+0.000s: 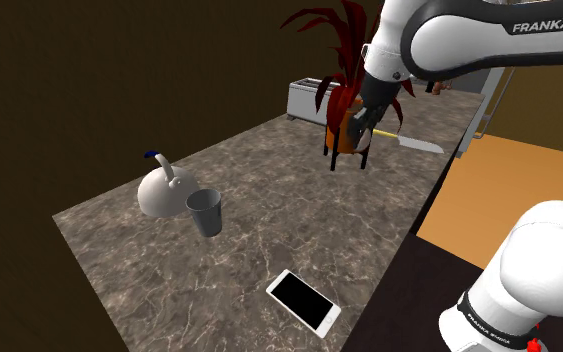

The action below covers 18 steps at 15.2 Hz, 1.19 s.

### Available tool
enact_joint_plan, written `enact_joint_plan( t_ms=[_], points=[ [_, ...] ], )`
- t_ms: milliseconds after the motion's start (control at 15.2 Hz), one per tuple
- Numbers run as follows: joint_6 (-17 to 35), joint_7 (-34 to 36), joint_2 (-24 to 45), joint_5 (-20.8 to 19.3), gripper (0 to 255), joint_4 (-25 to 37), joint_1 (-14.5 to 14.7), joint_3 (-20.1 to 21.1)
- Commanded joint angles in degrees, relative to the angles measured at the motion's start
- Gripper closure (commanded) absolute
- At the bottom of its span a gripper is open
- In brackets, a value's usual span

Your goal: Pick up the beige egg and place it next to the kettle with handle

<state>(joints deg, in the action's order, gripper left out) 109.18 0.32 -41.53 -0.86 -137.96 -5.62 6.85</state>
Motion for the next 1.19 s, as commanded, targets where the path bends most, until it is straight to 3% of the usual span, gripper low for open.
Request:
enact_joint_plan(
  t_ms=[0,528,1122],
  points=[
    [1.37,1.59,4.48,0.20,255,3.07,0.01,1.52],
    [3.89,8.36,22.06,-1.57,255,17.69,-0.51,7.43],
    [0.94,16.72,43.21,-8.54,255,40.07,0.65,12.69]
  ],
)
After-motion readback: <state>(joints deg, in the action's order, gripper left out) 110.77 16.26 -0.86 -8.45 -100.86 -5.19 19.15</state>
